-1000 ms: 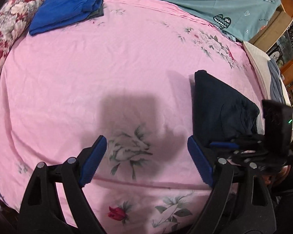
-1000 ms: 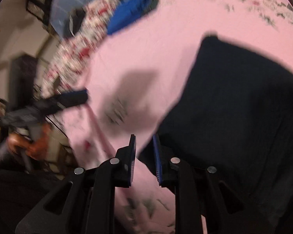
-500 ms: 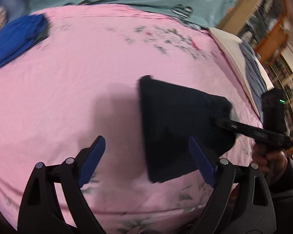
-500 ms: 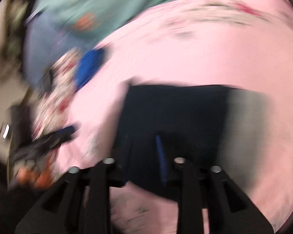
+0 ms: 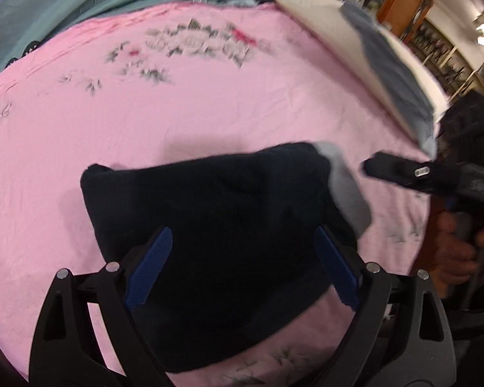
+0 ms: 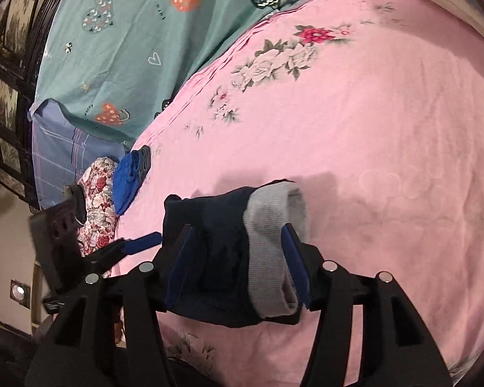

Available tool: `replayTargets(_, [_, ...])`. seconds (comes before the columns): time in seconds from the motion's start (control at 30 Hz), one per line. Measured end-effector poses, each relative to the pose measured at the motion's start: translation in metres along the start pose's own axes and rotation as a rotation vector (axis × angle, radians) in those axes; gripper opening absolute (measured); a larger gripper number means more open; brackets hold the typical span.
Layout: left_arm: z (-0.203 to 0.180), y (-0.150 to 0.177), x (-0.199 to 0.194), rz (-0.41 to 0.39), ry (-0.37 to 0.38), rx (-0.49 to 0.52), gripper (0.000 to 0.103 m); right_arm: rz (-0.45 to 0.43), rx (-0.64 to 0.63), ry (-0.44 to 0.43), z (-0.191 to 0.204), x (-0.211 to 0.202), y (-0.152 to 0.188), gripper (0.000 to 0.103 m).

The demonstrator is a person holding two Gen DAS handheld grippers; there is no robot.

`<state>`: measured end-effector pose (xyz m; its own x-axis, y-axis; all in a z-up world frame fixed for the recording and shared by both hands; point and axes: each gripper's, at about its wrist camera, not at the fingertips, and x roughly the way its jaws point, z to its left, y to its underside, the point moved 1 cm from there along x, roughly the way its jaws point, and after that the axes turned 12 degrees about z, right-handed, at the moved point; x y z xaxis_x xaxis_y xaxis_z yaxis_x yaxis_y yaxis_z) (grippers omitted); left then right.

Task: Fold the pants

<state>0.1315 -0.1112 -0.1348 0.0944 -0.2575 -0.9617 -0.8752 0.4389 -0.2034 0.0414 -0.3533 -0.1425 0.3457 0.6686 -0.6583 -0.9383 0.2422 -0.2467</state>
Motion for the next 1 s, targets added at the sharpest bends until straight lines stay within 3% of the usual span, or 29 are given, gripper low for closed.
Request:
replayTargets(0.07, [0.01,0.0,-0.001,0.016,-0.011,-0.042,0.091,0.012,-0.038,-0.001,0.009,-0.003,-0.002,0.056])
replayTargets(0.13, [0.036,0.005,-0.027,-0.051,0.02,-0.121,0.091,0.034,-0.123,-0.02,0.026,-0.005,-0.001,0.056])
replayTargets(0.2, [0.062,0.014,-0.05,-0.085,-0.018,-0.185,0.091,0.077,-0.235,-0.012,0.053,0.002,0.002,0.056])
replayTargets(0.3, [0.105,0.034,-0.071,-0.101,-0.087,-0.293,0.092,0.171,-0.478,0.049,0.104,0.032,0.017,0.056])
replayTargets(0.43, [0.145,0.064,-0.082,-0.105,-0.119,-0.428,0.092,0.287,-0.829,0.124,0.163,0.085,0.055,0.056])
replayTargets(0.6, [0.158,0.098,-0.079,-0.101,-0.083,-0.499,0.092,0.386,-0.989,0.204,0.189,0.139,0.082,0.056])
replayTargets(0.73, [0.156,0.116,-0.068,-0.065,-0.103,-0.489,0.092,0.429,-1.128,0.399,0.189,0.17,0.098,0.056])
replayTargets(1.0, [0.155,0.126,-0.059,-0.037,-0.05,-0.471,0.092,0.375,-1.368,0.698,0.181,0.202,0.122,0.058])
